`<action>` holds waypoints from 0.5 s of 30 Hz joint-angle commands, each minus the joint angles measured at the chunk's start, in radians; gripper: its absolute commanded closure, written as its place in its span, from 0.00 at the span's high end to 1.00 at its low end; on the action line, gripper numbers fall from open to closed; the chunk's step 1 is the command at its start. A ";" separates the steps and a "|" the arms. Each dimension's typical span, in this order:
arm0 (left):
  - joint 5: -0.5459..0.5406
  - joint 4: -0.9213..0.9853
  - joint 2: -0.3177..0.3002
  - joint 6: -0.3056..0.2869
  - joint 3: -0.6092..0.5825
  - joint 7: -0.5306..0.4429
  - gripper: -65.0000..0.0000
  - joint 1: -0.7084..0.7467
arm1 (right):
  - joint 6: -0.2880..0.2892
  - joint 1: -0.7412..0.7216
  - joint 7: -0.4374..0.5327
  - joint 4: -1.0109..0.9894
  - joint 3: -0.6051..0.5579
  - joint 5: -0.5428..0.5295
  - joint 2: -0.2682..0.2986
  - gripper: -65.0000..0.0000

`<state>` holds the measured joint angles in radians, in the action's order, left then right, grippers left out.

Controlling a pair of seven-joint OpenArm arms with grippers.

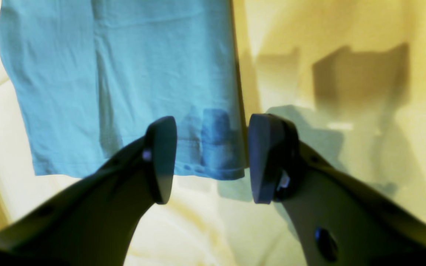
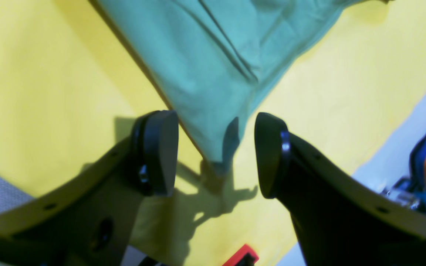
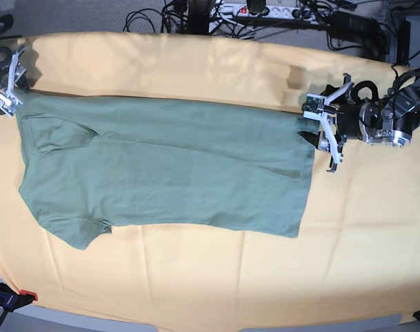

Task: Fold the T-shirt properly
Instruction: 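Regrip the shirt's shoulder edge with both grippers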

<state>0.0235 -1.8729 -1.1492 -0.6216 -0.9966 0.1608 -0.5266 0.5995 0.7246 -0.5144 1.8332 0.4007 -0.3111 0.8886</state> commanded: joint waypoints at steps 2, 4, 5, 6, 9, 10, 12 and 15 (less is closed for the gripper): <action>-0.006 -0.010 -0.018 0.008 0.010 -0.011 0.48 -0.017 | -0.005 -0.007 0.027 -0.027 0.011 -0.002 0.021 0.53; -0.006 -0.010 -0.017 0.007 0.010 -0.013 0.48 -0.017 | -0.005 -0.007 0.035 -0.049 0.011 -0.003 0.020 0.53; -0.006 -0.010 -0.017 0.007 0.010 -0.017 0.48 -0.017 | -0.005 -0.007 0.042 -0.056 0.011 -0.002 0.020 0.53; -0.006 -0.010 -0.018 0.007 0.010 -0.026 0.48 -0.017 | -0.005 -0.007 0.053 -0.064 0.011 -0.002 0.020 0.53; -0.006 -0.010 -0.017 0.008 0.010 -0.034 0.48 -0.017 | -0.005 -0.007 0.105 -0.079 0.011 -0.002 0.020 0.53; -0.006 -0.010 -0.017 0.008 0.010 -0.034 0.48 -0.017 | -0.006 -0.007 0.123 -0.082 0.011 -0.001 0.020 0.53; -0.006 -0.010 -0.017 0.008 0.010 -0.034 0.48 -0.017 | -0.013 -0.009 0.138 -0.084 0.010 0.022 0.013 0.53; -0.006 -0.010 -0.017 0.008 0.010 -0.034 0.48 -0.018 | -0.034 -0.041 0.137 -0.088 -0.004 0.060 -0.022 0.53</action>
<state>0.0242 -1.8729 -1.1492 -0.6205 -0.9966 0.1444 -0.5266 0.5690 0.6849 -0.3893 1.7374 0.3893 -0.2424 0.8455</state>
